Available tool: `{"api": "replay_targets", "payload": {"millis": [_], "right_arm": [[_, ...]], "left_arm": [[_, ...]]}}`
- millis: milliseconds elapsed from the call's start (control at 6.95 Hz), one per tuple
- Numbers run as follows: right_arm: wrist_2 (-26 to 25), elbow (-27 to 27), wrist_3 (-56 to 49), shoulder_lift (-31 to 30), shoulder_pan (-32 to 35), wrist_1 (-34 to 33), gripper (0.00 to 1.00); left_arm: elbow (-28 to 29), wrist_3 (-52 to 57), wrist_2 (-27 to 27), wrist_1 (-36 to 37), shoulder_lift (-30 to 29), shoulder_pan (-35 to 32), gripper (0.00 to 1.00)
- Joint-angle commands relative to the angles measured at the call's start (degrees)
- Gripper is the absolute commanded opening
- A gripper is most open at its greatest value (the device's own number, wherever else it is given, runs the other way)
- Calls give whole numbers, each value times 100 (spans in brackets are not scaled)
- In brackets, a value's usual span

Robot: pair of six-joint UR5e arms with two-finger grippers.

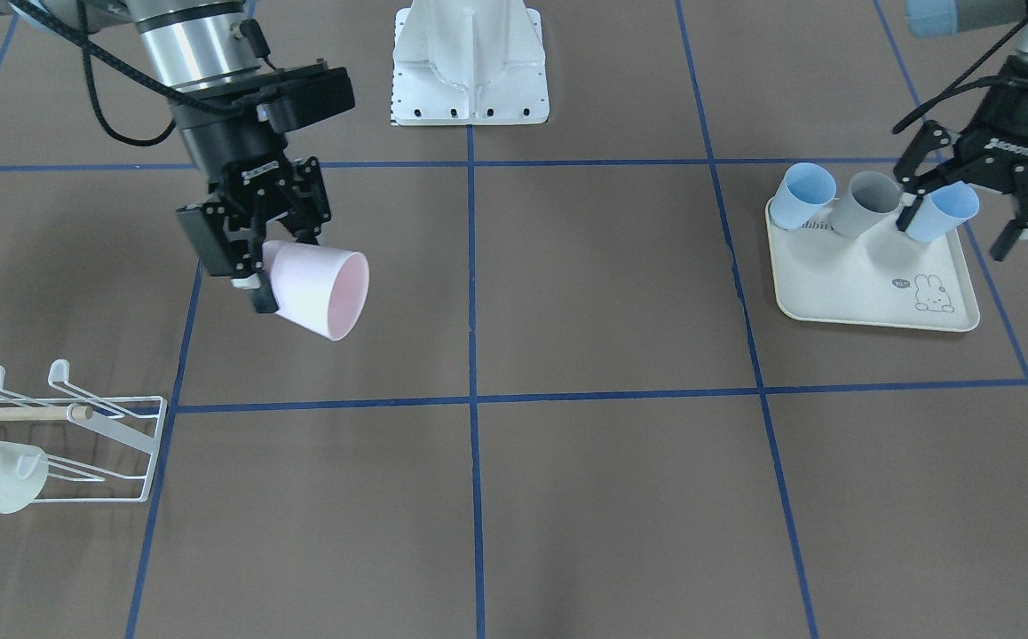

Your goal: Transfer IKEA cup to right arm and place on rack

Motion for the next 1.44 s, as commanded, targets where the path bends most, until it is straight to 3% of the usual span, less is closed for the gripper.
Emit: {"api": "replay_targets", "payload": {"millis": [0,288,431,575,863,1294], "right_arm": [[-747,-179,-1739,143,498,-835,0],[-1130,-731,-4583,187,1225,-888,0],[-1261,-1239,-5248,396,1420,-836,0],[-1611,-1697,-5620,494,1431,-792,1],[-1947,-2410,-5650,-46,1344,405,3],[-2867,-2317,-5536,-541,748,553,4]], "left_arm": [[46,839,-493,-59,462,-588,100],[29,841,-530,-95,525,-608,100],[3,823,-609,-95,578,-608,100],[-6,797,-618,-95,604,-608,100],[-15,779,-619,-121,631,-599,100],[-6,771,-724,-130,631,-599,100]]}}
